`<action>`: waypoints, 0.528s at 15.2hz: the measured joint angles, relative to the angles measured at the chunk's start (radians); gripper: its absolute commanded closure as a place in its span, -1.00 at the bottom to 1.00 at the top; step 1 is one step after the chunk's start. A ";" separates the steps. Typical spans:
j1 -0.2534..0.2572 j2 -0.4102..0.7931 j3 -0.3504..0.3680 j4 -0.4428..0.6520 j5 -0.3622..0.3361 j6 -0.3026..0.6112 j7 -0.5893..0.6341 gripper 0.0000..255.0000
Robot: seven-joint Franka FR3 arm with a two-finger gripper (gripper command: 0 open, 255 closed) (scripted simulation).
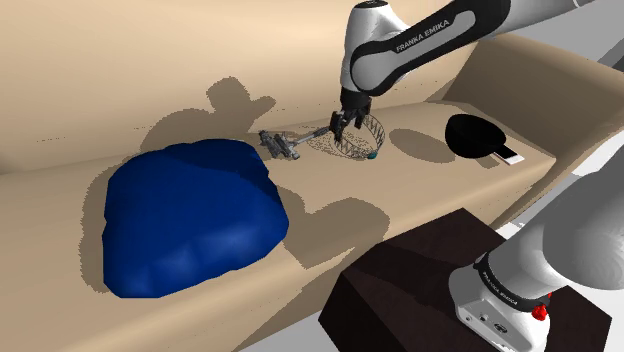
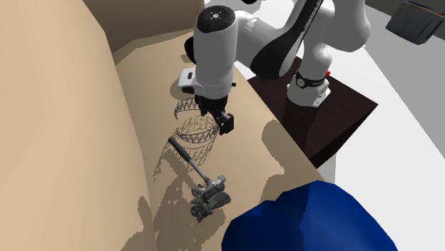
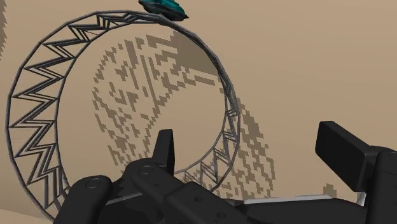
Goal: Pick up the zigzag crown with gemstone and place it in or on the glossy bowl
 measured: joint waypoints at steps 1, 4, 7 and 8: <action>0.000 0.018 0.000 0.004 -0.005 0.012 0.004 -1.00; -0.002 0.054 -0.004 -0.004 -0.015 0.057 0.009 -1.00; -0.003 0.082 -0.007 -0.010 -0.022 0.090 0.014 -1.00; -0.003 0.087 -0.007 -0.011 -0.024 0.096 0.015 -1.00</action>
